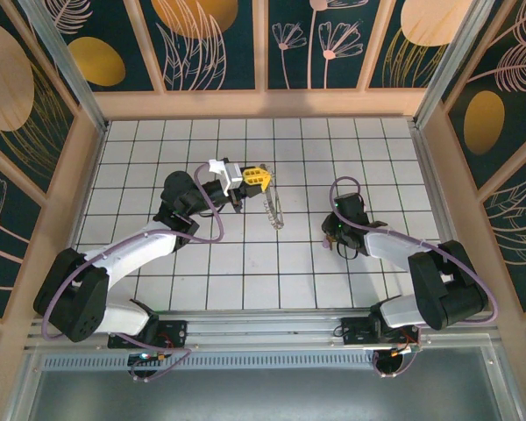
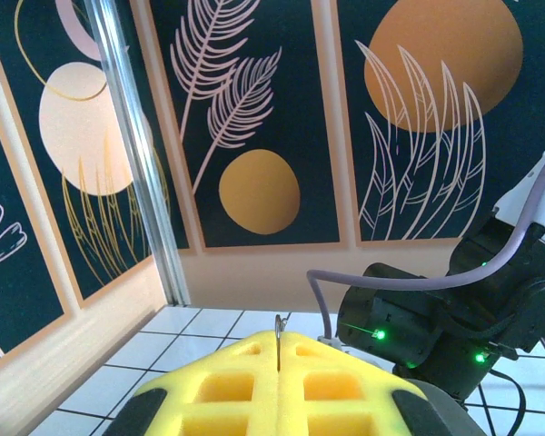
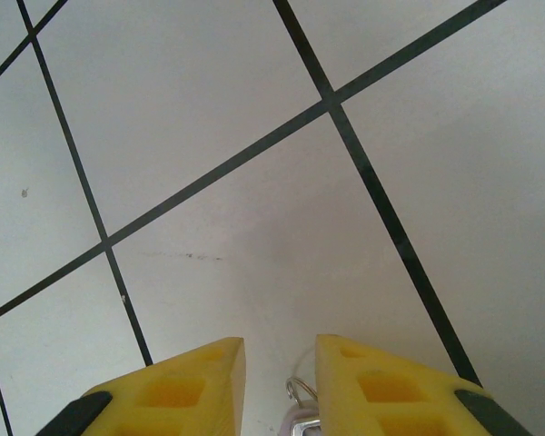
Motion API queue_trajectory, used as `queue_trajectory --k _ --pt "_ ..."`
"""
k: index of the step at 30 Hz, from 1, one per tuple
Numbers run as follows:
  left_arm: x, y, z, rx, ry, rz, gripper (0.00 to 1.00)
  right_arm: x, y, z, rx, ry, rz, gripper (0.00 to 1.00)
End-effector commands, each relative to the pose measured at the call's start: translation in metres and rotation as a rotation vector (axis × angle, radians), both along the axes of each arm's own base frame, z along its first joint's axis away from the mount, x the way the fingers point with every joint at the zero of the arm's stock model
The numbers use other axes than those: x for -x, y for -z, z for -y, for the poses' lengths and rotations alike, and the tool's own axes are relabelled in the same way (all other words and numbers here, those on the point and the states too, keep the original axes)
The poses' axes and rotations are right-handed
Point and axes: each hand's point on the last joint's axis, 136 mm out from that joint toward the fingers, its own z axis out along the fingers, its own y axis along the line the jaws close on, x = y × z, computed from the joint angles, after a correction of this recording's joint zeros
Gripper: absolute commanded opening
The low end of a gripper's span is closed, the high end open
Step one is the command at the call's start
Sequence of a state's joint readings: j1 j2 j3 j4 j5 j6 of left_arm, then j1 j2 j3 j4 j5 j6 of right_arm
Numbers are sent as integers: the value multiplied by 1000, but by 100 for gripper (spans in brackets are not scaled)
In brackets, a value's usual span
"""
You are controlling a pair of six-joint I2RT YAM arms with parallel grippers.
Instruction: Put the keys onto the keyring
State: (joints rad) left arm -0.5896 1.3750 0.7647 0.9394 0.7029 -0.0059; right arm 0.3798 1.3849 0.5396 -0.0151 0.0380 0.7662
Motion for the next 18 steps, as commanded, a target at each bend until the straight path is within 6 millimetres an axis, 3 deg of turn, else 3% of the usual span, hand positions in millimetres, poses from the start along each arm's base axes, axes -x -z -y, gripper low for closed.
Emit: queue_trajectory --k 1,10,18 --pt "12 -20 -2 47 33 61 0 1 6 2 18 17 -18 27" --pt "12 -21 -1 48 36 62 0 0 14 -1 13 4 -34 25" --pt "12 -23 -1 50 41 61 0 -1 15 -3 16 -7 -38 8"
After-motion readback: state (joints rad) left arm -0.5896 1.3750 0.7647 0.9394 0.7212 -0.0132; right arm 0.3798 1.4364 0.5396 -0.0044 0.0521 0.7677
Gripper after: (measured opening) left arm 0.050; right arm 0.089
